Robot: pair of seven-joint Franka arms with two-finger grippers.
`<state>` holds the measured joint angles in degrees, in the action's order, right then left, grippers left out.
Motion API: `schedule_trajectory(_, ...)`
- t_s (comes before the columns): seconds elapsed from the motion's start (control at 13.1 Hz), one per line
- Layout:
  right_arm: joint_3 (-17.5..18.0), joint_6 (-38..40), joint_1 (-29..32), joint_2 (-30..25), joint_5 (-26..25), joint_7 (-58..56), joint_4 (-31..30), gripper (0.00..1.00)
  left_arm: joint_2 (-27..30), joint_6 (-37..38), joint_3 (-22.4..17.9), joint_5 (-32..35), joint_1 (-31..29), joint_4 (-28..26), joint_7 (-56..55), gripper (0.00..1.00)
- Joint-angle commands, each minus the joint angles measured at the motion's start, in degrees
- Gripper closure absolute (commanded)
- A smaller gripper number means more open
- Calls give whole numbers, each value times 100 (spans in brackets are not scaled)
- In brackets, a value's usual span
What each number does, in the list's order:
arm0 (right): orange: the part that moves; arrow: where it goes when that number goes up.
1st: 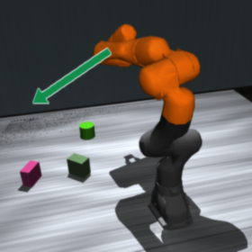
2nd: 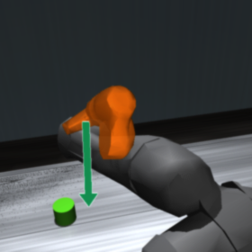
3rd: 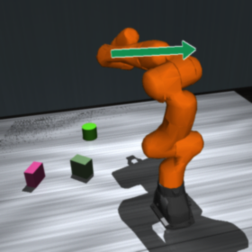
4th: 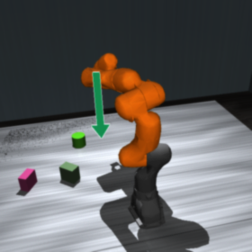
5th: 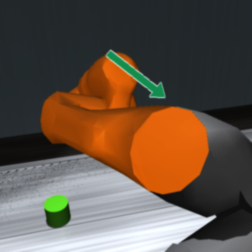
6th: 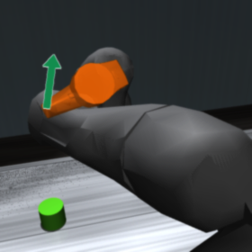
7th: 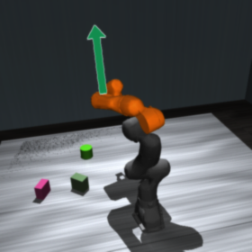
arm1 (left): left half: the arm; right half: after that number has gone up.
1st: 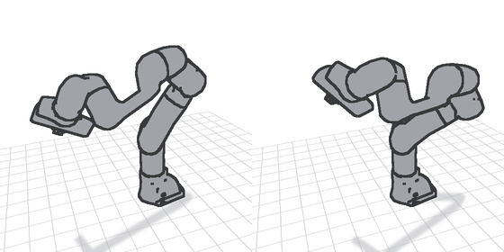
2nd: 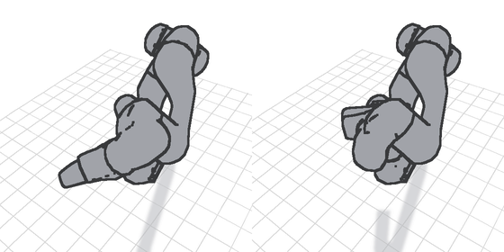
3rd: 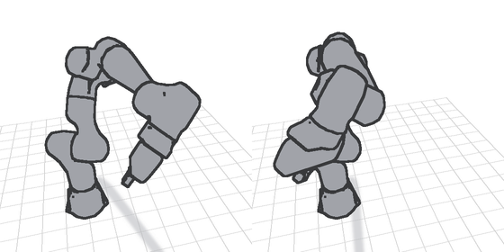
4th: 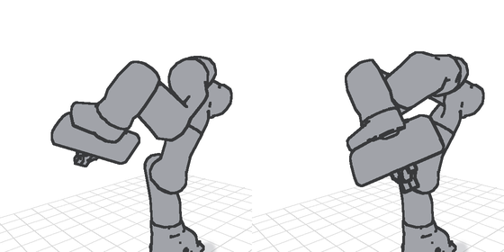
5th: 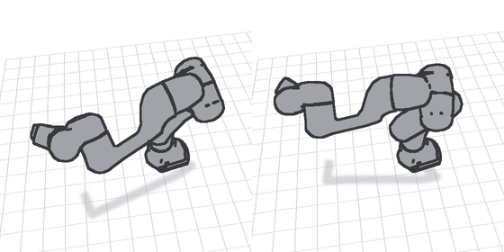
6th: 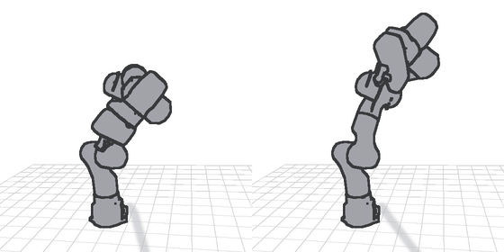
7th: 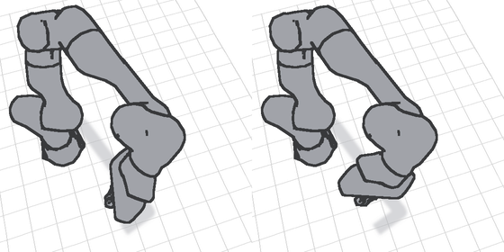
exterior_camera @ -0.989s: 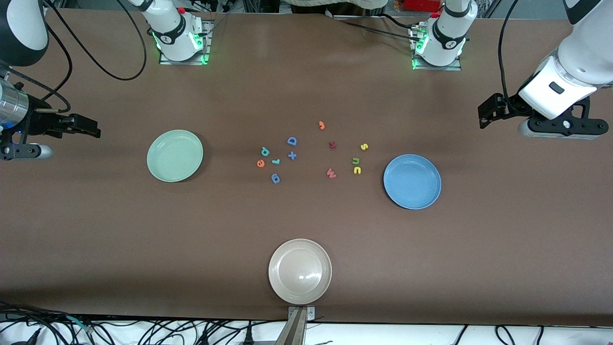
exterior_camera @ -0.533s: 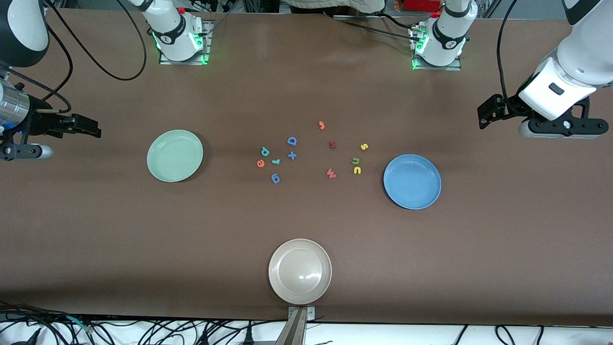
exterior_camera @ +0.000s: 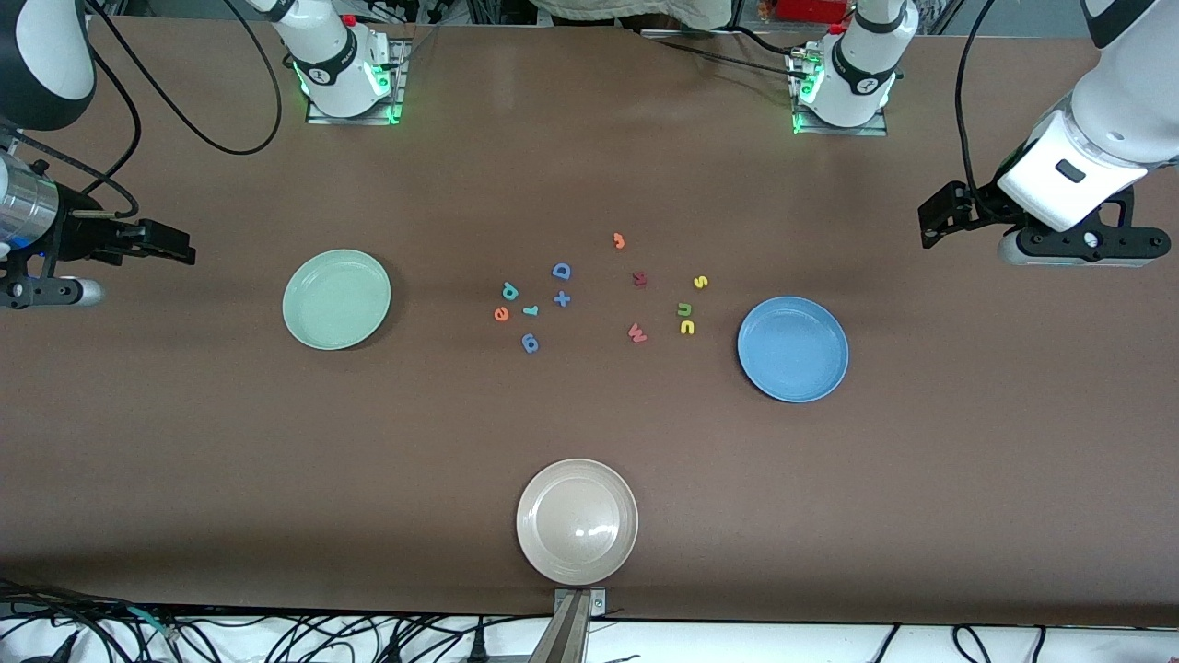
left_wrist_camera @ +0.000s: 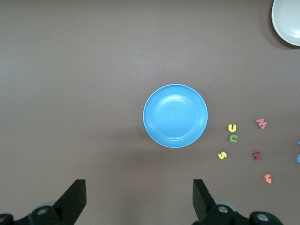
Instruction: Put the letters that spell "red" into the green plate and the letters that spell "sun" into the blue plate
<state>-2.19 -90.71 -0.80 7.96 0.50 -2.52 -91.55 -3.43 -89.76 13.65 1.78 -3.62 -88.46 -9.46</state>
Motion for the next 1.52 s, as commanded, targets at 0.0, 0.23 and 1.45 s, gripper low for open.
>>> schedule_trajectory(0.0, 16, 62, 18, -13, -15, 41, -3, 0, 123, 20, 41, 50, -42, -110, -29, 0)
schedule_trajectory(0.23, 17, 62, 10, -13, -6, 59, -3, 1, 132, 64, 41, 50, -42, -110, -29, 0)
schedule_trajectory(1.45, 52, -614, -2063, 944, 495, 3721, 50, 1, -1633, -1129, 278, -583, 993, -180, -993, 0)
